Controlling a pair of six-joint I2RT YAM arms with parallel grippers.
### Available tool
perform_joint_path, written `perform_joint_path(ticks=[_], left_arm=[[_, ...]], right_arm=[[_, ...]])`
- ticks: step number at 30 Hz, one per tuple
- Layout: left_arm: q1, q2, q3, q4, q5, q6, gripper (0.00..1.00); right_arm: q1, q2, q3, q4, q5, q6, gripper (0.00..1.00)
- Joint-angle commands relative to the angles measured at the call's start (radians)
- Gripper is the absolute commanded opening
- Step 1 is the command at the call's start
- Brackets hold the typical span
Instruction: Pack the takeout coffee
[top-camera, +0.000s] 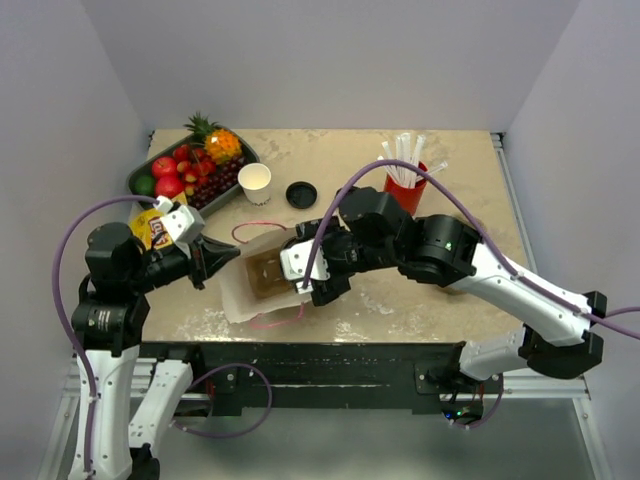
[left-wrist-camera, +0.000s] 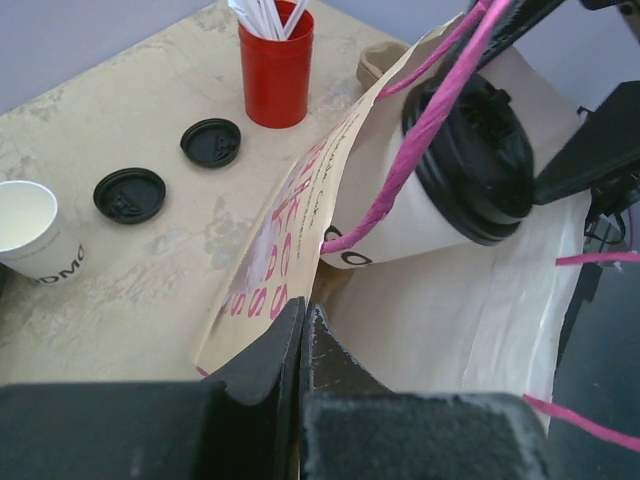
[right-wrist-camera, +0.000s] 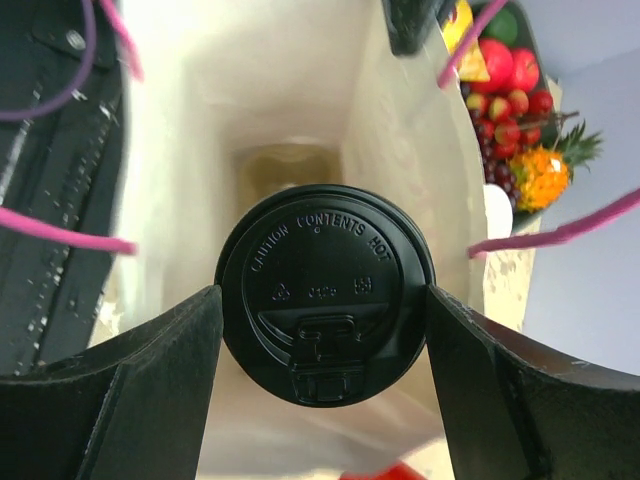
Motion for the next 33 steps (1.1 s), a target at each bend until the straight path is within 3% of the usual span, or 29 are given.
perform_joint_path(ticks=[1, 7, 16, 26, 33], left_arm=[[0.007, -0.044, -0.059, 0.022, 0.072, -0.088, 0.00], [0.007, -0.044, -0.069, 0.048, 0.012, -0.215, 0.00], [0.013, -0.044, -0.086, 0.088, -0.166, -0.281, 0.00], [0.023, -0.062, -0.069, 0.100, -0.183, -0.340, 0.00], [0.023, -0.147, -0.109, 0.094, -0.108, -0.297, 0.00]], right_arm=[[0.045, 0.022, -0.047, 0.082, 0.154, -0.058, 0.00], [0.121, 0.082, -0.042, 0.116, 0.320, -0.124, 0.00], [0.150, 0.108, -0.018, 0.038, 0.322, -0.150, 0.00], [0.193, 0.147, 0.049, -0.080, 0.297, -0.101, 0.00], [0.192, 0.154, -0.035, -0.008, 0.386, 0.006, 0.00]])
